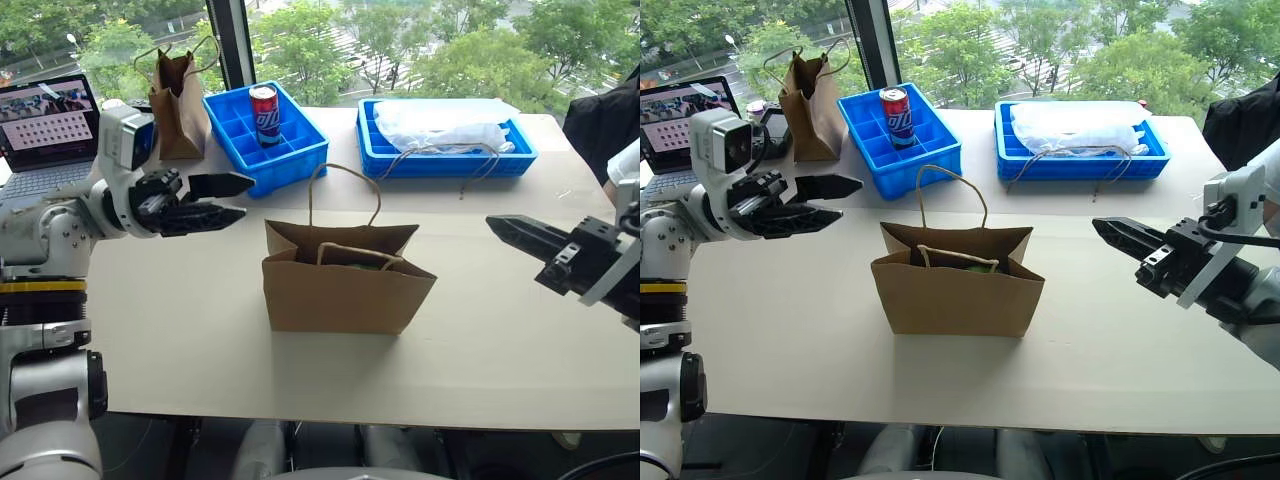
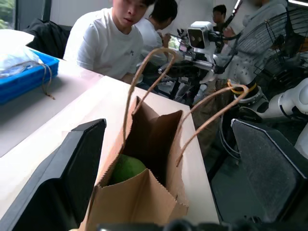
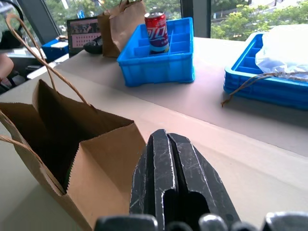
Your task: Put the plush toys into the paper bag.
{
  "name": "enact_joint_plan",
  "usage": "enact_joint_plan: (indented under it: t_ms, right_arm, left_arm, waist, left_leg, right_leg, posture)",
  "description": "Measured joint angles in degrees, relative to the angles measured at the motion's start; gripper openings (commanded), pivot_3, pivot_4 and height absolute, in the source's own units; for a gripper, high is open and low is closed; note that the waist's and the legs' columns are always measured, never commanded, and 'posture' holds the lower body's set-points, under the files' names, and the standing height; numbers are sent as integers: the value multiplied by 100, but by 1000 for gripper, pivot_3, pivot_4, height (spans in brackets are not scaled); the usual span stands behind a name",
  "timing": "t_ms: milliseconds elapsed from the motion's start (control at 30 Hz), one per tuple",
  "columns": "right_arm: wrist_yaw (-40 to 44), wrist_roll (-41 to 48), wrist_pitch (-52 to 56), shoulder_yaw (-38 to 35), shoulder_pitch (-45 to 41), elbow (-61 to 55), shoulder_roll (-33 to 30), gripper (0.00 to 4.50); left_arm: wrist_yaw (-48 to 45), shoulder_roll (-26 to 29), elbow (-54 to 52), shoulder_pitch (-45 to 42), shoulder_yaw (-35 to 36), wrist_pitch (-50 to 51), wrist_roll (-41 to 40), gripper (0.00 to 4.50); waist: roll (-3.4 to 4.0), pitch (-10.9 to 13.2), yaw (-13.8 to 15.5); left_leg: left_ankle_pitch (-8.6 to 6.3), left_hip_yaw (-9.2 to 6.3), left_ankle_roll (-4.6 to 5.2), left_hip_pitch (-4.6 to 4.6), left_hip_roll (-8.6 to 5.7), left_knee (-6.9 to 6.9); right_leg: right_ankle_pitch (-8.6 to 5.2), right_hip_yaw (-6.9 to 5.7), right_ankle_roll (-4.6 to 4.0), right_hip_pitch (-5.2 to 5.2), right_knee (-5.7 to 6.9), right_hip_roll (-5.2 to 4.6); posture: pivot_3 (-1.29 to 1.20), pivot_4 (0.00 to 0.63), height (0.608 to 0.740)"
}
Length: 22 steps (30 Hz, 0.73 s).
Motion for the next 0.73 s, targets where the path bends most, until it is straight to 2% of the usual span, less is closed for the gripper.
enact_joint_plan:
  t_ms: [100,167,200,267,400,567,733]
  right_arm:
    - [494,-961,-382,27,673,7,-106,0]
    - [617,-1383,-568,41,863,69,-34,597]
    - [675,-1508,-636,35,952,68,7,725]
    - [881,-1629,-697,19,1192,50,175,1494]
    - [1104,-1645,-928,-86,1249,-108,764,2797]
    - [1237,-1740,-1242,-99,1384,-148,1192,4470]
    - [1249,-1833,-1337,-92,1415,-146,1359,4470]
  left_arm:
    - [249,197,183,479,-92,-805,714,4485]
    - [396,178,221,876,-144,-1251,1004,4500]
    - [439,184,170,1079,-173,-1497,1155,4500]
    - [446,188,55,1554,-254,-1942,1430,4500]
    - [417,193,-674,2326,-246,-2113,1486,4500]
    - [537,156,-1056,2571,-190,-2053,1319,4500]
    - [646,88,-1089,2605,-185,-1985,1302,4500]
  waist:
    - [1,0,-2]
    - [-1,0,-11]
    - [-2,1,-13]
    - [-4,2,-10]
    - [-6,3,-14]
    - [-6,3,18]
    - [-6,3,13]
  left_leg:
    - [-2,5,0,0,-1,-3]
    - [-2,6,0,-3,2,-3]
    - [-2,5,0,-4,3,-3]
    - [-2,5,-2,0,8,-6]
    - [-3,4,-4,1,21,-6]
    - [-2,8,-5,11,8,-6]
    - [-2,11,-4,13,-3,-6]
  right_leg:
    - [0,4,1,2,-9,-4]
    - [0,5,1,-1,-13,-5]
    - [0,5,1,-1,-13,-6]
    - [0,4,0,2,-14,-5]
    - [1,3,-1,4,-13,-20]
    - [0,-22,0,7,-3,-64]
    - [-1,-35,2,7,3,-75]
  posture:
    - [0,150,724]
    - [0,150,724]
    - [0,150,724]
    - [0,150,724]
    - [0,150,724]
    - [0,150,724]
    - [0,150,724]
